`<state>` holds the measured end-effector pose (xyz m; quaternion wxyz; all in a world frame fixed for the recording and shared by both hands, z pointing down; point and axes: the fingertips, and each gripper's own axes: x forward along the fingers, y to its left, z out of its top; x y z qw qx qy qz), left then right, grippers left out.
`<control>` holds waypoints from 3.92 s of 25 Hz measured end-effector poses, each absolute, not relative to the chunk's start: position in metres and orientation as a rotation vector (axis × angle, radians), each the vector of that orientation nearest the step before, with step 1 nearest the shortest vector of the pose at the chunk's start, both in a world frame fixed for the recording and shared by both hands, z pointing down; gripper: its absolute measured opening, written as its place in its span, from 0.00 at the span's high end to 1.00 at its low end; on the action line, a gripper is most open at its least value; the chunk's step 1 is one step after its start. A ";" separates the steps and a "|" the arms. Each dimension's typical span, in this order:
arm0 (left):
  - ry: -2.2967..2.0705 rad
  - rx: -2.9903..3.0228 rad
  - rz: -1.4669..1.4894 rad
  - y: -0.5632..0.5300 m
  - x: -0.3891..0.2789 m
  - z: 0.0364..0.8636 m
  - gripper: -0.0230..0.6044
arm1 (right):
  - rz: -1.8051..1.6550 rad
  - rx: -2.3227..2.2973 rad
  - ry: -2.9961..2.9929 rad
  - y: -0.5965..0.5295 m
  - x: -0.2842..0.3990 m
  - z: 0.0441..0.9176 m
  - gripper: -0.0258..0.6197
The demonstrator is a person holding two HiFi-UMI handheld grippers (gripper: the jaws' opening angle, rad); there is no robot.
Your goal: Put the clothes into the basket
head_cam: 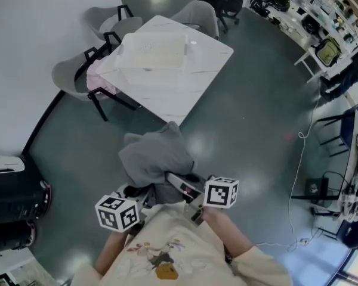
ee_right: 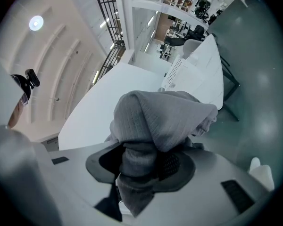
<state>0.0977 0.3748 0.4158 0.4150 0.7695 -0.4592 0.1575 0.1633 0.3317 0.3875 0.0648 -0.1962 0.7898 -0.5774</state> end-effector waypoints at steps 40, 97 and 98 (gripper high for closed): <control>-0.970 2.057 0.380 -0.014 -0.062 0.400 0.77 | -1.658 -0.784 2.324 -0.046 0.006 0.368 0.71; -0.989 1.862 0.373 -0.253 -0.043 0.482 0.77 | -1.968 -0.727 2.167 -0.292 0.024 0.459 0.71; -0.982 1.859 0.371 -0.256 -0.042 0.484 0.77 | -1.982 -0.743 2.170 -0.294 0.026 0.464 0.71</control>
